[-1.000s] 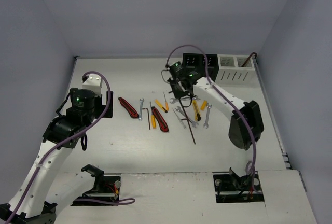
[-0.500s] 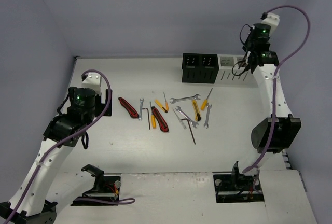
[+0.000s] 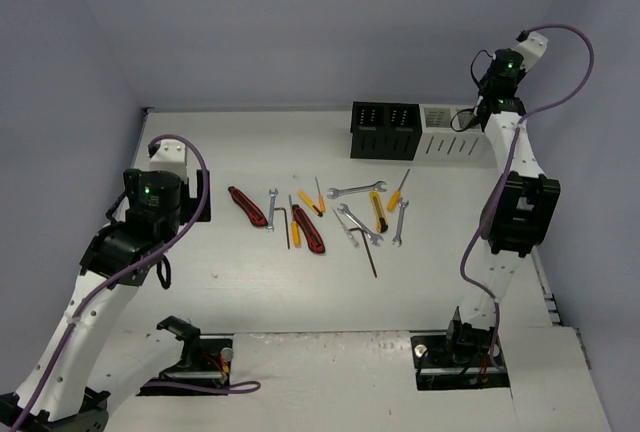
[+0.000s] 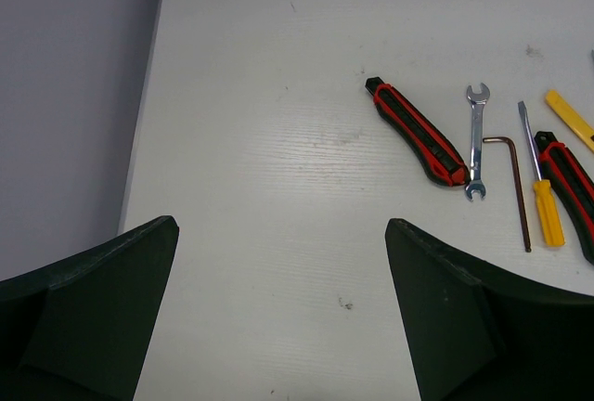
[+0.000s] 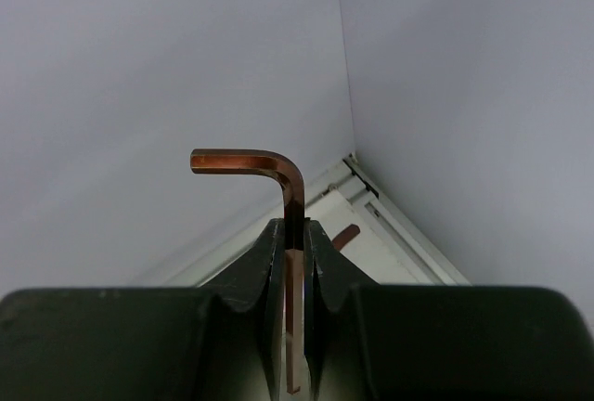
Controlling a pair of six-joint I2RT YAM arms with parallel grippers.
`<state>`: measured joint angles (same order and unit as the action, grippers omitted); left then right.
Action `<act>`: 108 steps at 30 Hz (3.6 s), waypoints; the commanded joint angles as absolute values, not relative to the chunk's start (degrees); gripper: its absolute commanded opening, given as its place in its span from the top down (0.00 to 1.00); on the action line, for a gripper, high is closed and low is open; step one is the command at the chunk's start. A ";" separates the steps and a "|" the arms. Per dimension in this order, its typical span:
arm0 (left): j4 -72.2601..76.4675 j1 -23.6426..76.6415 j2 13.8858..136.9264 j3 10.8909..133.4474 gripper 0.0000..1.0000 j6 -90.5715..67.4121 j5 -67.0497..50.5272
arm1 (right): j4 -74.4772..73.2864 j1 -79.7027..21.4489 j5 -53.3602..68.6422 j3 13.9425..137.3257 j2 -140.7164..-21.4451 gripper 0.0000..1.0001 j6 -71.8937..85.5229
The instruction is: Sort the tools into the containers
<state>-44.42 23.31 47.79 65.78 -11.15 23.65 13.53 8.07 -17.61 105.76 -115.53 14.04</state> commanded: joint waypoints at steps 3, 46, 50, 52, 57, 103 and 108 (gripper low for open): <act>-42.70 23.30 48.41 66.00 0.09 -12.98 26.43 | 23.47 9.81 -16.75 110.20 -119.19 1.00 18.63; -42.72 23.38 47.91 71.49 0.09 -12.22 23.35 | -10.77 -7.75 -3.26 83.08 -90.37 0.54 17.37; -42.80 23.38 48.44 72.15 0.09 -12.58 22.40 | -14.16 -14.72 -1.04 72.94 -85.73 0.54 19.32; -42.80 23.38 48.63 72.07 0.09 -12.73 21.39 | -16.18 -18.09 -0.95 68.39 -84.42 0.55 20.19; -42.77 23.38 48.89 71.69 0.09 -13.47 20.51 | -19.30 -24.92 -0.82 63.00 -84.84 0.57 22.28; -43.07 23.38 46.50 68.73 0.09 -13.18 20.56 | -20.04 -37.44 -3.87 60.30 -104.24 1.00 27.07; -43.12 23.38 46.31 68.78 0.09 -12.87 20.58 | -21.21 -37.39 -6.77 62.77 -101.21 1.00 26.92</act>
